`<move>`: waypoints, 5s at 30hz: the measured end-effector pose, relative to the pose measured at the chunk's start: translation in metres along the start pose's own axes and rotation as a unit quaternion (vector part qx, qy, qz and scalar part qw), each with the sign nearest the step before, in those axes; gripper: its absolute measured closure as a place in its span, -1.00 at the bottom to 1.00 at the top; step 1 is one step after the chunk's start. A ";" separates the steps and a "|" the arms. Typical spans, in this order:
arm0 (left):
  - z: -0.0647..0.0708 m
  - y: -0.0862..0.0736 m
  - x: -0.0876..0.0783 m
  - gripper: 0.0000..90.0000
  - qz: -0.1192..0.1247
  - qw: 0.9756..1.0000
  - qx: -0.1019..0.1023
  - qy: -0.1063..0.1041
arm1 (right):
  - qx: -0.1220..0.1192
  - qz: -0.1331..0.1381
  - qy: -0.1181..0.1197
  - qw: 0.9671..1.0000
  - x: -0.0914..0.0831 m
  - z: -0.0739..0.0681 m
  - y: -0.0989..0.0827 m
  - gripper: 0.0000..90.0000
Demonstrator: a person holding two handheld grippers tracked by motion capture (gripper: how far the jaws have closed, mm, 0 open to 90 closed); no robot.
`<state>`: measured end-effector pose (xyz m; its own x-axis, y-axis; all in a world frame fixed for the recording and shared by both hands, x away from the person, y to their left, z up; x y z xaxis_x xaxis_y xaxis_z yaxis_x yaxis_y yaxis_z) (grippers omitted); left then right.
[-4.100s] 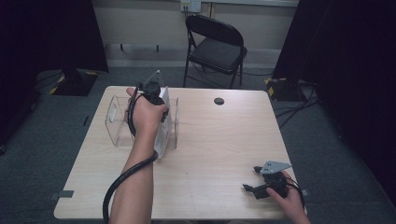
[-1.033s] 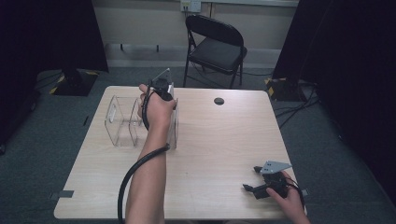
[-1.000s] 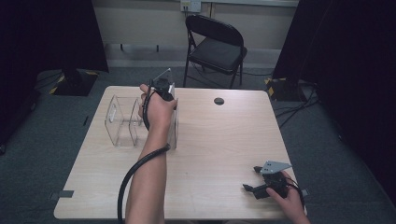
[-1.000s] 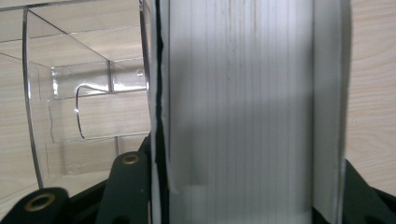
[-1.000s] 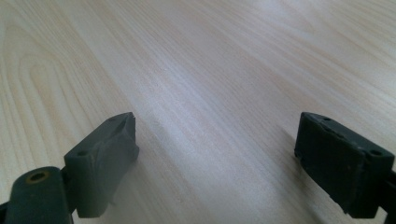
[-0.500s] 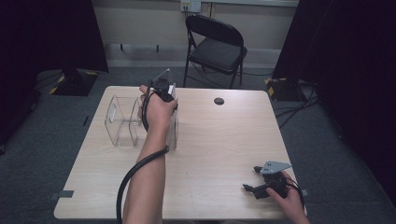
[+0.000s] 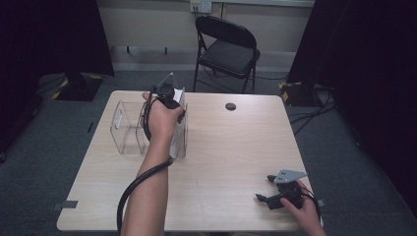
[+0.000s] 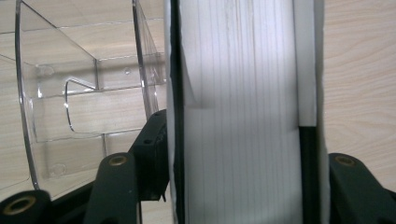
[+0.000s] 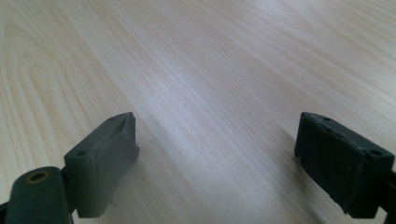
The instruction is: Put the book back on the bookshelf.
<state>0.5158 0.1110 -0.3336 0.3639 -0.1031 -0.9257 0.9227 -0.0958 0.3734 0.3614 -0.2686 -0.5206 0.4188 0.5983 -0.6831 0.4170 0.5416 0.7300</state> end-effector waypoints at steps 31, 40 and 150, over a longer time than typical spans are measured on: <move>-0.006 -0.024 -0.012 -0.11 0.018 0.999 0.035 -0.027 | 0.001 0.000 -0.001 1.000 0.000 0.000 0.000 -0.73; -0.003 -0.033 -0.017 -0.13 0.022 0.998 0.048 -0.034 | 0.001 0.000 0.000 1.000 0.000 0.000 0.000 -0.73; -0.014 -0.134 0.026 -0.65 0.040 0.983 0.136 -0.115 | 0.000 0.000 -0.001 1.000 0.000 0.000 0.000 -0.73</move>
<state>0.4030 0.1356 -0.4085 0.3669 -0.3391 -0.8662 0.8124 -0.3369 0.4760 0.3613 -0.2686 -0.5206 0.4200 0.5978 -0.6827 0.4172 0.5409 0.7303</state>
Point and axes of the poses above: each handheld gripper's, and its own axes: x roughly forward along the jaws, y roughly out of its top, z roughly to its right, the point moved 3 cm from there along x, roughly forward along the jaws, and after that the axes turned 2 degrees about y, right-handed, at the moved point
